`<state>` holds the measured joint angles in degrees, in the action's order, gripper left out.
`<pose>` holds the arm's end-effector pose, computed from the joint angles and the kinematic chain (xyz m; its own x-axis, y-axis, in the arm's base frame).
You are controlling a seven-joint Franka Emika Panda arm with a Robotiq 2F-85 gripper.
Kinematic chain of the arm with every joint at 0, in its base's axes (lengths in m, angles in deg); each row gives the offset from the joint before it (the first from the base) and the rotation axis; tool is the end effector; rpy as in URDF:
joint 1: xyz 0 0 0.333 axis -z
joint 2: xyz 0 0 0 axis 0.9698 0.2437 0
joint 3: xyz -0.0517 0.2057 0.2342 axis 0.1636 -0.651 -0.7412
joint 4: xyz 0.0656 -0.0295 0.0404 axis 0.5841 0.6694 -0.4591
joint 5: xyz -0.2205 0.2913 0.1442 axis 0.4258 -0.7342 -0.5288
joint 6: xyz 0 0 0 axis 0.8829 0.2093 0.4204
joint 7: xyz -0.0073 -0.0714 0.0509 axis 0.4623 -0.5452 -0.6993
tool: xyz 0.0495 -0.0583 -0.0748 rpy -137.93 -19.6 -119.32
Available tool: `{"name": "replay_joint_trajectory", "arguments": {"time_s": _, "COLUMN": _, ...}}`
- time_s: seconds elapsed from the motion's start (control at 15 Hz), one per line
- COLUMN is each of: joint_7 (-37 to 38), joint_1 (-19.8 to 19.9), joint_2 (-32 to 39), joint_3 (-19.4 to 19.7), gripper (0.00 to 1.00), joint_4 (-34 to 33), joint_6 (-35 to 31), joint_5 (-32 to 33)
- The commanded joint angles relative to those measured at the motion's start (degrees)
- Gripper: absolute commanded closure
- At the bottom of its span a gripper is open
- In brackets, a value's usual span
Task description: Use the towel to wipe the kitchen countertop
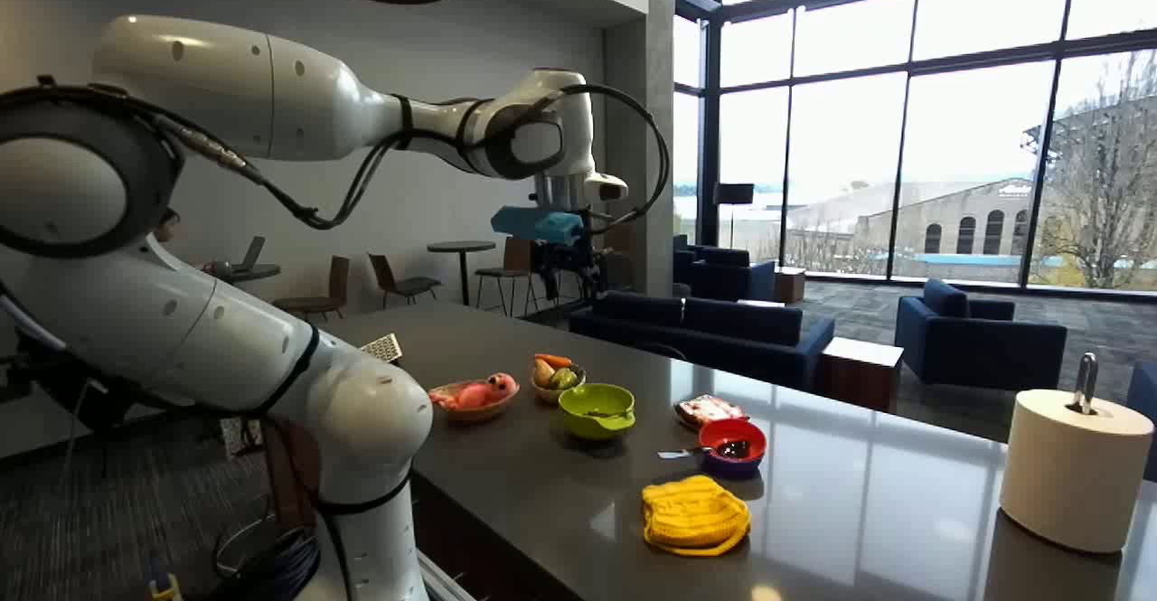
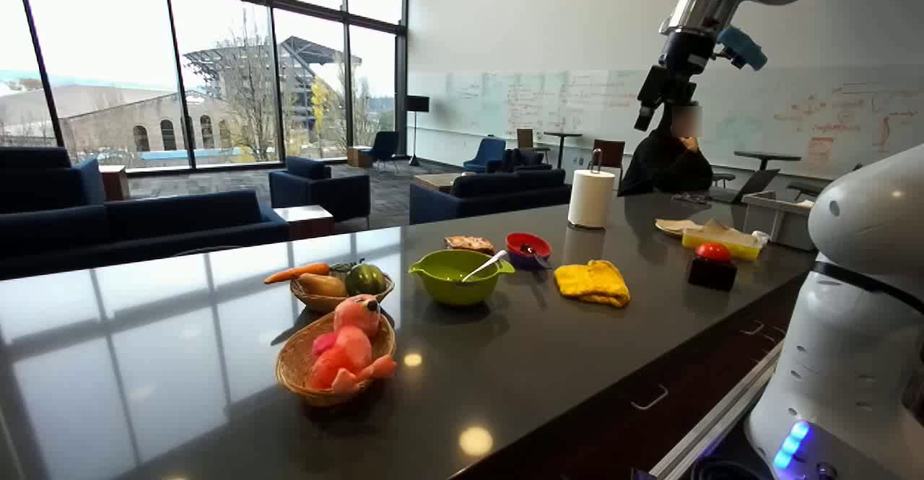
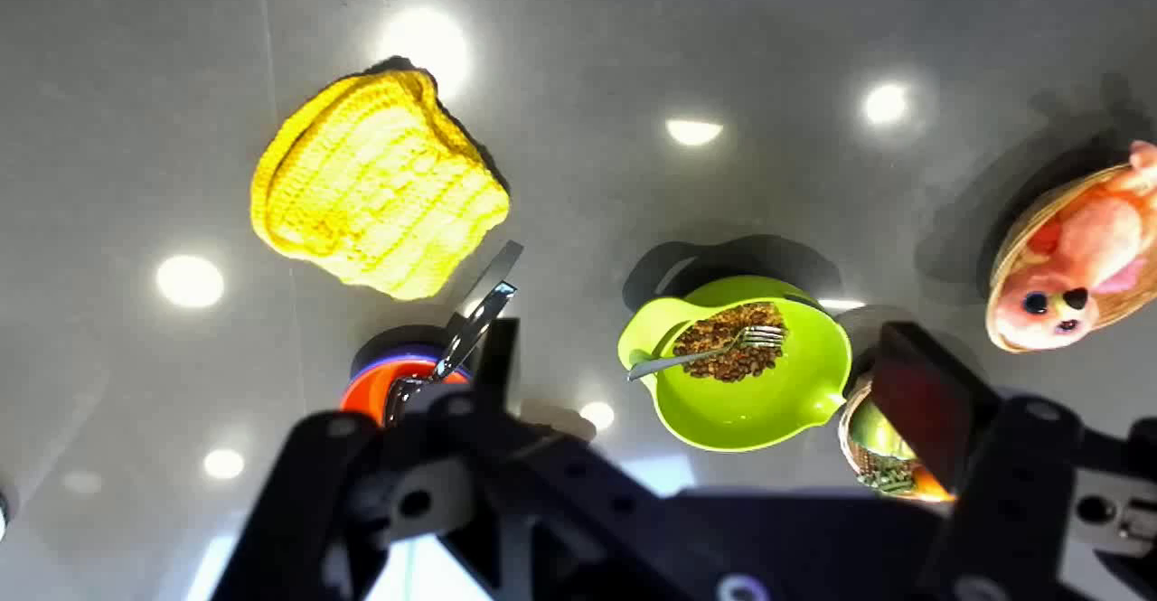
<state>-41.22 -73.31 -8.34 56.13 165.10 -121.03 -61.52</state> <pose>0.2954 -0.0980 0.5547 0.9737 0.0481 0.2226 0.0726 -0.9920 -0.1029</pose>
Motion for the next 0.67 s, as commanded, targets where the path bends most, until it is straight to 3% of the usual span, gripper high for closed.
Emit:
{"name": "replay_joint_trajectory", "arguments": {"time_s": 0.0, "joint_7": -0.19, "joint_1": 0.31, "joint_2": 0.10, "joint_3": -0.24, "gripper": 0.00, "joint_4": -0.18, "joint_6": 0.17, "joint_5": -0.24}}
{"name": "replay_joint_trajectory", "arguments": {"time_s": 0.6, "joint_7": -1.05, "joint_1": -0.70, "joint_2": 3.18, "joint_3": 0.22, "gripper": 0.00, "joint_4": -0.77, "joint_6": -1.36, "joint_5": -0.62}}
